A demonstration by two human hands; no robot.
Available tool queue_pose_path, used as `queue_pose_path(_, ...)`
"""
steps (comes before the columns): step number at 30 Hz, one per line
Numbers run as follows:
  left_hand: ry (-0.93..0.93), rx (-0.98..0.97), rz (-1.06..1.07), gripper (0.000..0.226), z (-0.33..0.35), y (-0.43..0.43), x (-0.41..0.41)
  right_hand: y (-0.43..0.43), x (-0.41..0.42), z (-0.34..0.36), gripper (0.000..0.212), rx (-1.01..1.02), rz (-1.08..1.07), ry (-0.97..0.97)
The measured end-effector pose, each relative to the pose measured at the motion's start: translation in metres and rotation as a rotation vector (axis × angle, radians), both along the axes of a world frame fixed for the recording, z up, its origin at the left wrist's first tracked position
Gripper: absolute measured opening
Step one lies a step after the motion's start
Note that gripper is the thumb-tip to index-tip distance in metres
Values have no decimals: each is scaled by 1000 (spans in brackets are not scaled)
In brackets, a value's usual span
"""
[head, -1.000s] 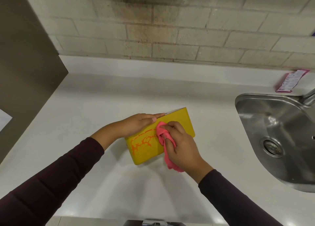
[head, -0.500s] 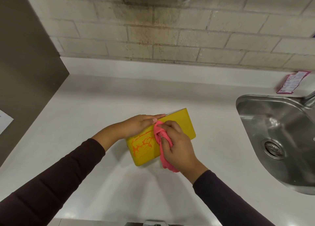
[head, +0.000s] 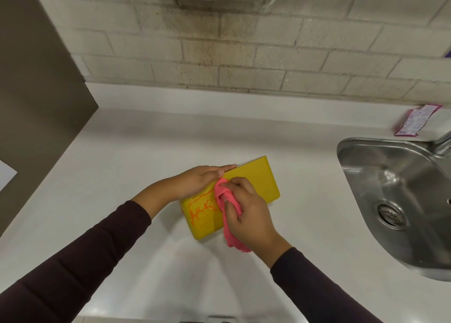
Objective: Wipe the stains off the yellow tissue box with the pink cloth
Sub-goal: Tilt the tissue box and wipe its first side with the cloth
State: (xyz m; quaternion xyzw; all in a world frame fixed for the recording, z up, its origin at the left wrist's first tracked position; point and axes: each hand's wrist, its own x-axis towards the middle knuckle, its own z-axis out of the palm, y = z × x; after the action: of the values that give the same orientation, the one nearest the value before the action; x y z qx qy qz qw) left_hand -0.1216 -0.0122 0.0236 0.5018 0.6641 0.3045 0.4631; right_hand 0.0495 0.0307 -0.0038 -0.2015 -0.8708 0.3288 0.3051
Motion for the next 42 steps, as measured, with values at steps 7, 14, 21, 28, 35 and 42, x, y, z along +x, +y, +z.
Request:
queue_pose_path(7, 21, -31, 3, 37, 4, 0, -2, 27, 20, 1, 25, 4, -43, -30)
queue_pose_path(14, -69, -8, 25, 36, 4, -1, 1, 8, -5, -3, 29, -45, -95, 53)
queue_pose_path(21, -87, -38, -2, 38, 7, -2, -3, 10, 13, -2, 33, 35, 142, -60)
queue_pose_path(28, -185, -56, 70, 37, 8, -3, -2, 22, 5, -1, 24, -26, -74, 45)
queue_pose_path(35, -187, -40, 121, 36, 9, 0, 0, 3, -7, -2, 28, -48, 17, 48)
queue_pose_path(42, -208, -40, 133, 35, 7, -2, 1, 19, 18, -2, 30, 11, 83, -37)
